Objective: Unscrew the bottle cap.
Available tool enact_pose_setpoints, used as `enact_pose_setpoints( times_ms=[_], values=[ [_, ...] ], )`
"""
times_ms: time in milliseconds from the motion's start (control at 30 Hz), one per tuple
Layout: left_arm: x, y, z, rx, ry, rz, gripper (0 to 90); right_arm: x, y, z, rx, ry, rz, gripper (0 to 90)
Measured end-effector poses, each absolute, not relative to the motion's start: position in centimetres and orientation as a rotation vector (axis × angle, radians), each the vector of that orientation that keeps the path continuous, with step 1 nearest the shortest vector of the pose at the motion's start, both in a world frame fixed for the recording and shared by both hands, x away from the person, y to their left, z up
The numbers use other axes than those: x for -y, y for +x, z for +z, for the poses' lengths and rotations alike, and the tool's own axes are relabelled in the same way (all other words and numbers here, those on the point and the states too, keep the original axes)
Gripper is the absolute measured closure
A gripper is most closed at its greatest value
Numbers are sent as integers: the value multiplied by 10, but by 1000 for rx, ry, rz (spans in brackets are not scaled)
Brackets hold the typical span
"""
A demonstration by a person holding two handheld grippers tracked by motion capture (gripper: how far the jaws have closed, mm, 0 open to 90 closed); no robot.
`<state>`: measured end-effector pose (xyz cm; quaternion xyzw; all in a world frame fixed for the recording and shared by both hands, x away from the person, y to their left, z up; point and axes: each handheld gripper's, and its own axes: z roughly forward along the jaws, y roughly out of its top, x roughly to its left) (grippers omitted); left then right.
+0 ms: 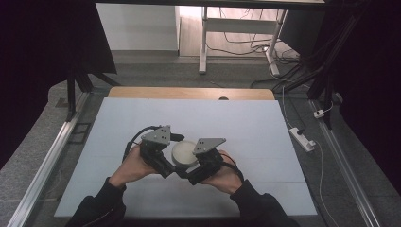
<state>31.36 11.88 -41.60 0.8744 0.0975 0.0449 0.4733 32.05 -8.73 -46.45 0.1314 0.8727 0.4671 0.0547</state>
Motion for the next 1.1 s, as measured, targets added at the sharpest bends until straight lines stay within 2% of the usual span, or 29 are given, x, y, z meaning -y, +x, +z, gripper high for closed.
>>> enact_pose_setpoints(
  times_ms=[133, 167, 200, 367, 533, 633, 800, 900, 967, 1100],
  values=[
    [-118, 315, -420, -208, 2151, 79, 19, 86, 317, -463, -2679, 332, 1436, 66],
    [-118, 315, -421, -208, 2151, 87, 19, 86, 317, -463, -2679, 332, 1436, 66],
    [-118, 315, -422, -209, 2148, 95, 59, 86, 316, -463, -2687, 318, 1439, 66],
    [-117, 315, -425, -230, 2136, 110, 77, 85, 317, -464, -2684, 326, 1421, 66],
    [-109, 315, -427, -367, 2134, 167, 77, 87, 322, -467, -2644, 442, 1365, 66],
    [-98, 311, -429, -532, 2098, 237, 78, 87, 325, -468, -2614, 515, 1343, 66],
    [-90, 308, -432, -618, 2097, 287, 76, 88, 327, -471, -2599, 575, 1303, 66],
    [-92, 310, -432, -595, 2097, 256, 60, 89, 328, -471, -2599, 571, 1308, 66],
    [-93, 311, -430, -579, 2098, 245, 19, 89, 327, -469, -2600, 554, 1327, 66],
    [-102, 311, -422, -470, 2111, 228, 0, 90, 324, -465, -2609, 495, 1370, 66]
  ],
)
